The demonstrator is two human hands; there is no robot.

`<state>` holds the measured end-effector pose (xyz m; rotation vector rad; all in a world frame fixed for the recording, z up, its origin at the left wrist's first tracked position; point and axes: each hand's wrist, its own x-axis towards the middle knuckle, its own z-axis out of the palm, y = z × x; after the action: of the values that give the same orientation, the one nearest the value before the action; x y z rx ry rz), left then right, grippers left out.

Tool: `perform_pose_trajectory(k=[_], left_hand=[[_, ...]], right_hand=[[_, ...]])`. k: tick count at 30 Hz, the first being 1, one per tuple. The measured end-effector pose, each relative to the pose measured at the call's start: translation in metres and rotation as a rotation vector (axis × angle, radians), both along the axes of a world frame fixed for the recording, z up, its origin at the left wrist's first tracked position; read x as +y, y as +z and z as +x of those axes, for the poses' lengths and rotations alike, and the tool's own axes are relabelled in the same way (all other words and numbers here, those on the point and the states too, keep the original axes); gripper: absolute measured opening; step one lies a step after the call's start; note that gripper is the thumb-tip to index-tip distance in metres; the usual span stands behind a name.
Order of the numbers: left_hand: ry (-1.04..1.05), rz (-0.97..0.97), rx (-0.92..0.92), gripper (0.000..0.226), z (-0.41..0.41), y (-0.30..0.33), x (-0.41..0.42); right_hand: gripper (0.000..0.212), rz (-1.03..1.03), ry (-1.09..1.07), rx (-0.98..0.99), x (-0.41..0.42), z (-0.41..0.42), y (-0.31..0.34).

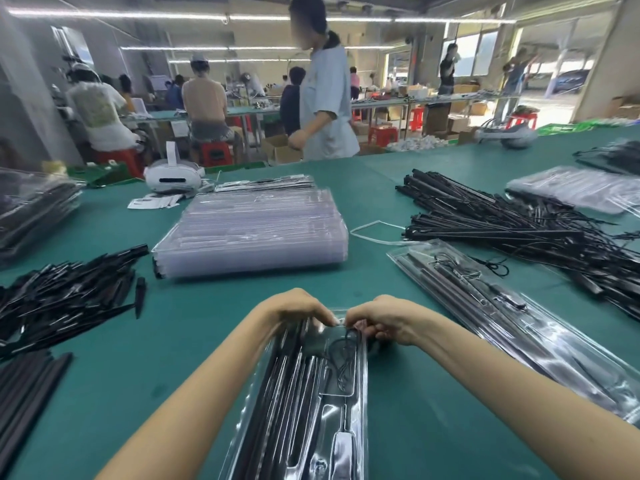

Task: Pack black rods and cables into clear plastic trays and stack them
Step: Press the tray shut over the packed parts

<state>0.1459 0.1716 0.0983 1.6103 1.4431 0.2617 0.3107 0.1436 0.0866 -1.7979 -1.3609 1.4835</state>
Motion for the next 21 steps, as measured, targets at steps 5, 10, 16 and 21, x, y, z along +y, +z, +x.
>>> perform_pose_trajectory(k=[5,10,16,21], left_hand=[[0.002,0.027,-0.025,0.008,0.000,-0.005,0.001],[0.002,0.051,0.028,0.016,0.002,-0.004,-0.002],[0.021,0.008,0.078,0.036,-0.003,0.001,-0.003],[0.058,0.050,0.081,0.022,-0.010,-0.007,0.002]], right_hand=[[0.021,0.072,-0.078,-0.066,-0.004,-0.008,-0.003],[0.015,0.110,-0.042,-0.113,-0.006,-0.006,-0.007],[0.020,0.012,0.032,0.056,-0.002,-0.002,-0.004],[0.025,0.051,0.074,0.178,-0.007,0.006,-0.004]])
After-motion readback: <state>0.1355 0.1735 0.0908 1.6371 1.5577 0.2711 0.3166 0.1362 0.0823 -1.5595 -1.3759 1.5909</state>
